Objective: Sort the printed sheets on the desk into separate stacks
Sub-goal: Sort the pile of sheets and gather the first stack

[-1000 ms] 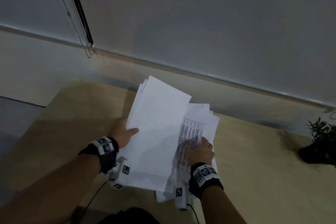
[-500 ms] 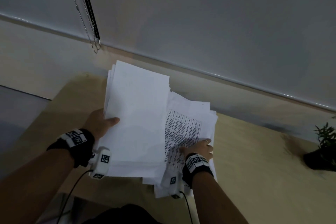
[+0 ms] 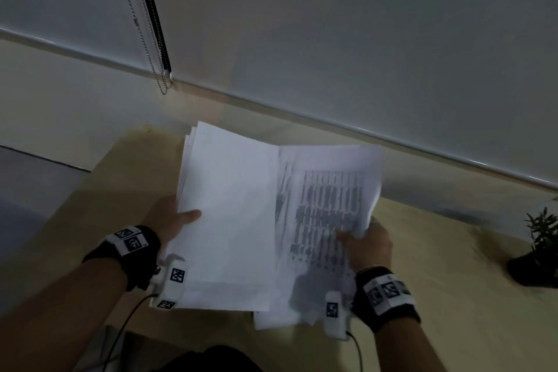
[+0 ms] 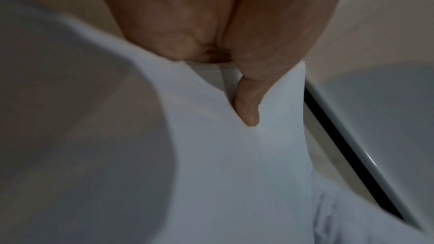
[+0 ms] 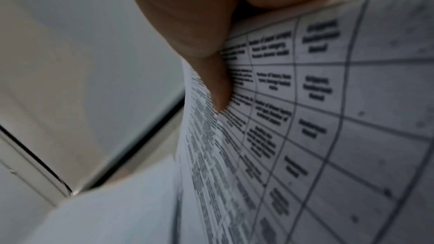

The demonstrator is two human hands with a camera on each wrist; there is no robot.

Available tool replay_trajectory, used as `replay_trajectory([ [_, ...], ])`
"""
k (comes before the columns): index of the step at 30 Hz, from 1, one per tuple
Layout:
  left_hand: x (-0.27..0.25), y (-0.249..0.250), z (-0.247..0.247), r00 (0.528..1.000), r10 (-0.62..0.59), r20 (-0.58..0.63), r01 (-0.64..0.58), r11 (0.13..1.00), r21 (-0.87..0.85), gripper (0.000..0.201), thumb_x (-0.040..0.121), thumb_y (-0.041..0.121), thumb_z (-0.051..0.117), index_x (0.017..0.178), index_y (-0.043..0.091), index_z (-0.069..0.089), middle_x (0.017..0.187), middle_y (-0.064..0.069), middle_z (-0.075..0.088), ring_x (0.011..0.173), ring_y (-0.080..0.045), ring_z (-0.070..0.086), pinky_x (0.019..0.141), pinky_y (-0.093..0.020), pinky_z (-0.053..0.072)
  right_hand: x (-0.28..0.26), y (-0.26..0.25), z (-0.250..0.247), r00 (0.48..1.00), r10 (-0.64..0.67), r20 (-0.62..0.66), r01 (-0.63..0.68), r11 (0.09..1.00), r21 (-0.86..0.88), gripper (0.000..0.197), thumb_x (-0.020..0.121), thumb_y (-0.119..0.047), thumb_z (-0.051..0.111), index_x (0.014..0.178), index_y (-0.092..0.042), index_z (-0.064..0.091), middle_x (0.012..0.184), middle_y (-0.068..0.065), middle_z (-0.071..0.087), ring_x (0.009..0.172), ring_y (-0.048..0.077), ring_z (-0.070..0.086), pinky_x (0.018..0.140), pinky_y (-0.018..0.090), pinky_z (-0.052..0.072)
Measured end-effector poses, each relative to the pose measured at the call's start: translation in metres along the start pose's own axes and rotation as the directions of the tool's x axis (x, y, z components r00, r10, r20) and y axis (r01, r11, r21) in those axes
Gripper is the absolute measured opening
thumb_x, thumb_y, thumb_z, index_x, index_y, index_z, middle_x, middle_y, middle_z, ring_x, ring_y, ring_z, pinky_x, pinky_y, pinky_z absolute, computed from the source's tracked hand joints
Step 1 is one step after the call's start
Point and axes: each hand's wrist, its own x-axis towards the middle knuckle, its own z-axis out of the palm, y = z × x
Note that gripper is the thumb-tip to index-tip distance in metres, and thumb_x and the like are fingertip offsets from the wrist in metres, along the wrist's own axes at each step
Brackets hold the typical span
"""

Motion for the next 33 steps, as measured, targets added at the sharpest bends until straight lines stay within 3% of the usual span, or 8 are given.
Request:
replay_trajectory([
  [8,0.001,0.002,0.03,0.998,-0.011,0.059,0.003,0.99,0.142,0.05,0.085,0.024,0.076,0.128,0.005,0.057,0.12,-0.008,0.064,0.11,-0.034,0.062,0.098,-0.049,0.05,-0.011,-0.055,-0.117,0.962,-0.222,-0.159,0.252,0.945,0.208,0.021,0.067,-0.015,0.087,0.073,-0.018,0.067,0.068,-0.003,0.068,0.053,0.006,0.067,0.055,0.03,0.059],
  [11,-0.007,0.004,0.043,0.993,0.002,0.118,-0.019,0.989,0.145,0.06,0.085,0.028,0.076,0.137,0.01,0.052,0.128,-0.005,0.061,0.116,-0.031,0.059,0.102,-0.047,0.048,-0.004,-0.05,-0.099,0.979,-0.19,-0.08,0.205,0.934,0.294,0.021,0.068,-0.015,0.088,0.083,-0.013,0.074,0.078,0.007,0.074,0.064,0.014,0.071,0.06,0.032,0.06],
  [14,-0.015,0.006,0.056,0.984,0.023,0.176,-0.057,0.98,0.189,0.053,0.097,0.025,0.06,0.145,0.01,0.045,0.14,0.001,0.053,0.125,-0.028,0.055,0.105,-0.035,0.042,0.005,-0.034,-0.046,0.994,-0.109,0.029,0.096,0.949,0.3,0.036,0.067,-0.008,0.088,0.097,0.001,0.071,0.085,0.012,0.073,0.053,0.0,0.066,0.043,0.014,0.051],
  [19,-0.021,0.007,0.066,0.995,-0.048,0.088,0.035,0.989,0.143,0.042,0.105,0.038,0.036,0.136,0.015,0.052,0.137,0.0,0.052,0.136,-0.022,0.041,0.111,-0.033,0.031,0.012,-0.002,0.045,0.973,0.125,0.193,-0.153,0.979,0.135,0.077,0.081,-0.016,0.076,0.146,-0.02,0.035,0.129,0.017,0.061,0.105,0.033,0.064,0.083,0.036,0.054],
  [22,-0.022,0.011,0.071,0.987,-0.091,0.132,0.086,0.996,0.038,0.061,0.103,0.05,0.036,0.152,0.014,0.033,0.152,-0.002,0.038,0.147,-0.021,0.031,0.115,-0.034,0.025,0.001,0.0,0.078,0.965,0.101,0.241,-0.098,0.995,-0.024,0.064,0.096,-0.01,0.046,0.154,-0.017,0.02,0.142,0.017,0.05,0.125,0.036,0.054,0.102,0.037,0.045],
  [25,-0.016,0.005,0.078,0.988,-0.011,0.155,-0.038,0.951,0.307,0.07,0.092,0.05,0.056,0.148,0.013,0.037,0.152,-0.003,0.042,0.139,-0.026,0.042,0.108,-0.034,0.036,-0.013,-0.008,0.102,0.934,0.033,0.356,-0.004,0.997,-0.081,0.059,0.099,-0.009,0.04,0.154,-0.012,0.021,0.144,0.014,0.048,0.124,0.031,0.055,0.1,0.033,0.046],
  [28,-0.008,-0.001,0.068,0.995,0.034,0.097,-0.071,0.908,0.412,0.064,0.092,0.026,0.066,0.147,0.012,0.037,0.152,-0.008,0.044,0.137,-0.029,0.045,0.111,-0.041,0.039,-0.014,-0.004,0.102,0.982,0.082,0.168,-0.047,0.979,-0.201,0.059,0.097,-0.032,0.05,0.149,-0.01,0.031,0.148,0.012,0.04,0.131,0.033,0.043,0.104,0.042,0.041],
  [33,-0.001,0.005,0.019,0.99,0.118,0.077,-0.136,0.945,0.298,0.064,0.092,0.026,0.067,0.148,0.012,0.039,0.144,0.004,0.046,0.135,-0.025,0.046,0.112,-0.043,0.037,-0.016,0.012,0.09,0.964,0.265,-0.006,-0.257,0.927,-0.275,0.115,0.067,-0.067,0.072,0.151,-0.011,0.017,0.155,0.011,0.018,0.141,0.035,0.019,0.112,0.052,0.027],
])
